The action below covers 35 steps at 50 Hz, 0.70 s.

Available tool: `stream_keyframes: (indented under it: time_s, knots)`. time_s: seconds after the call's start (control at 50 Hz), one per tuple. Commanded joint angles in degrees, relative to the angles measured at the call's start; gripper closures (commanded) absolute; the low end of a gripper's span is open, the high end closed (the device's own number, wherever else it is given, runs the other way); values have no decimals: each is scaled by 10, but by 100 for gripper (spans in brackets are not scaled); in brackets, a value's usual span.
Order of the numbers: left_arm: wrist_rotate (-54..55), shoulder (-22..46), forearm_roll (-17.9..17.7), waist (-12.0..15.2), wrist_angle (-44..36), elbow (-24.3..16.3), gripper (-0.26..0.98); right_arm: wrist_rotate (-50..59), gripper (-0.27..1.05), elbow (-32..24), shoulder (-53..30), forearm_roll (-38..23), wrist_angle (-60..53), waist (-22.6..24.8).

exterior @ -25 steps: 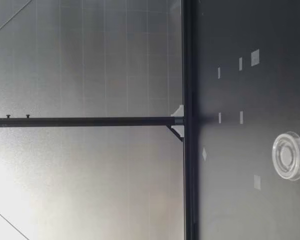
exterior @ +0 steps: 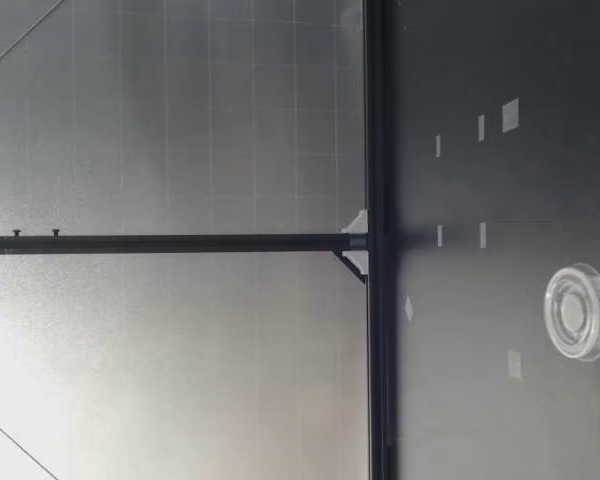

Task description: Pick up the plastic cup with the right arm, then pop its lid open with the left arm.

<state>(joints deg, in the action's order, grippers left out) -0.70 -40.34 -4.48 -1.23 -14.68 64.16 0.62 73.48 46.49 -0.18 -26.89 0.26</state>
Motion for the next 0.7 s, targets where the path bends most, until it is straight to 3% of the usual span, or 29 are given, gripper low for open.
stream_keyframes:
  time_s: [0.0,0.24,0.5,0.68]
  knots:
    - [-2,63,0,-9,-5,-32,74,10,58,-19,-62,0,-23,3]
    - [8,221,0,-38,-69,-52,74,75,10,-59,-272,-4,-128,9]
    - [11,352,0,-40,-127,-77,74,94,10,-135,-481,-4,-207,28]
    - [6,404,0,-40,-129,-94,74,96,10,-183,-563,-1,-202,28]
